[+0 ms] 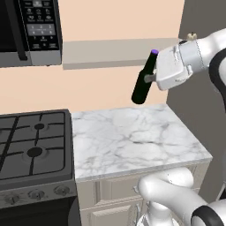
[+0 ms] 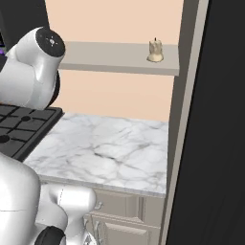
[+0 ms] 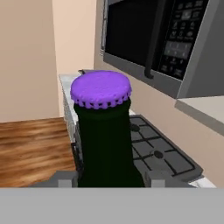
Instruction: Get the candle and the beer from the cabinet and move them to the dining counter.
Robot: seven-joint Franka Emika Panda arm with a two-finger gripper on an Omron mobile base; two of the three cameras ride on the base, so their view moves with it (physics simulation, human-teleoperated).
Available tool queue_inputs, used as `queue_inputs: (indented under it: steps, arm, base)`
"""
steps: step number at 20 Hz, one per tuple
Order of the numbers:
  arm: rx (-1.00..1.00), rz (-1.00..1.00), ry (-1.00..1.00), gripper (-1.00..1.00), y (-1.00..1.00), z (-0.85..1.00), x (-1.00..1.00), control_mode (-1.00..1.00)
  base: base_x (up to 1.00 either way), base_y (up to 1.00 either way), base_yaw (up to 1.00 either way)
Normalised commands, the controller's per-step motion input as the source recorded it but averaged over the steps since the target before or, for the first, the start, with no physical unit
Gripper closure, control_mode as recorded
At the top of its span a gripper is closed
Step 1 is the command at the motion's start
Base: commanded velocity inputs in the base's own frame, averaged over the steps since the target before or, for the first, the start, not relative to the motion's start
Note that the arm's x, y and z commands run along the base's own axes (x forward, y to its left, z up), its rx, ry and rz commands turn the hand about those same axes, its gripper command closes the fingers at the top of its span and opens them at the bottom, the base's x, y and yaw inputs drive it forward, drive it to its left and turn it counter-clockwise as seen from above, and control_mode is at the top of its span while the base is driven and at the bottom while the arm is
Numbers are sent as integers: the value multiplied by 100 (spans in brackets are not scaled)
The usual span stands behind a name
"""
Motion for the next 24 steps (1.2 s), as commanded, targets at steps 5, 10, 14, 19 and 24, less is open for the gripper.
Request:
queue_inputs:
  steps: [5, 10, 14, 19, 24]
  arm:
    - [-2, 1, 2, 100, 9, -29, -7, 100]
    - [0, 0, 0, 100, 0, 0, 0, 100]
    - [0, 0, 0, 100, 0, 0, 0, 100]
    - [0, 0, 0, 100, 0, 0, 0, 100]
    - [0, 0, 0, 100, 0, 0, 0, 100]
  base:
    - [-8, 10, 2]
    - [-56, 56, 18]
    - [-61, 59, 30]
    - [-39, 48, 39]
    - [-26, 28, 43]
